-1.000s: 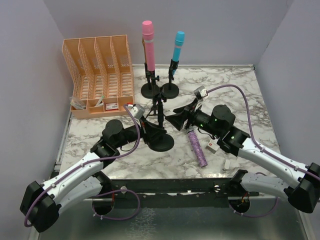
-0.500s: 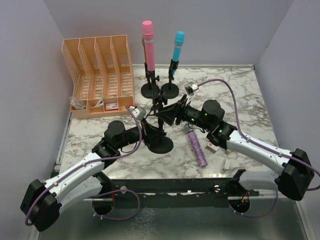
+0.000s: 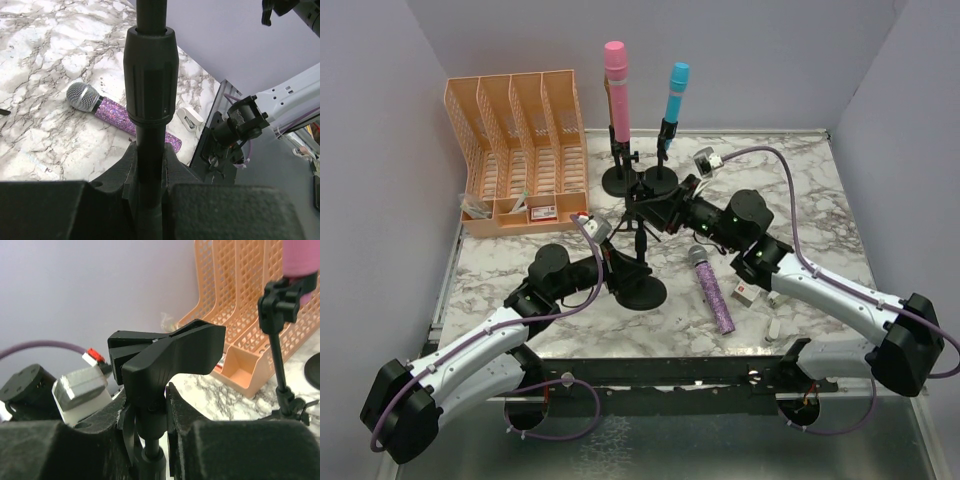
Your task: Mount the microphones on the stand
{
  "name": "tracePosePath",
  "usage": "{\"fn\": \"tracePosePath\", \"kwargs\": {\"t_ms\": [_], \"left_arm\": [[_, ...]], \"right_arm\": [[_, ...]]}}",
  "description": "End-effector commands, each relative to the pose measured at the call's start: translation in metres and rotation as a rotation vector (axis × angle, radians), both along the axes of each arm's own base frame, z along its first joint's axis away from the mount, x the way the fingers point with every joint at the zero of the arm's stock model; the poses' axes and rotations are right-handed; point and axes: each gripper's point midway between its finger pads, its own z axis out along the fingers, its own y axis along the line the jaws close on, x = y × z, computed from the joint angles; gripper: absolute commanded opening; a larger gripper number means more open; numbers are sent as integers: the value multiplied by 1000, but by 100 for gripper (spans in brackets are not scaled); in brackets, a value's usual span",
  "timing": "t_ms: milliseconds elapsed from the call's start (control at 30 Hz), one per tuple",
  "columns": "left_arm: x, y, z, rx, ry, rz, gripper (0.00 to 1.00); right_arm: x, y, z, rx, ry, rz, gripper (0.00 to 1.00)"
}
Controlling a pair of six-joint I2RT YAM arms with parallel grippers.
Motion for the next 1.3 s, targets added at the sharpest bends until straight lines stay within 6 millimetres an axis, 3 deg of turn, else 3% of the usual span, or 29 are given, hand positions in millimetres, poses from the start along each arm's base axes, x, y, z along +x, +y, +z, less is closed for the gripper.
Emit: {"fn": "tracePosePath", "kwargs": {"t_ms": [0, 267, 633, 667, 733, 800, 867, 1033, 1267], "left_arm": [[-6, -2, 8, -43, -14, -31, 0], [-13, -5, 0, -39, 39, -69, 0], [-10, -3, -1, -26, 38, -46, 0], [-10, -3, 0, -26, 36, -43, 5], [-7, -1, 7, -36, 13, -24, 37], [-4, 3, 19, -57, -22, 10, 58], [1, 10, 37, -92, -67, 61, 69], [10, 24, 70, -147, -163, 160, 84], [24, 13, 78, -145, -142, 165, 81]], "right_arm": [[14, -4, 49, 69, -96, -75, 21], [44, -10, 89, 30, -107, -221, 20], [35, -8, 108, 60, -138, -179, 20], [30, -7, 109, 66, -149, -149, 20], [17, -2, 104, 59, -181, -78, 20], [2, 3, 96, 29, -227, 4, 20], [-8, 1, 84, -1, -243, 42, 21], [-21, -3, 54, -37, -209, 84, 22], [-32, 1, 45, 14, -161, 146, 21]]}}
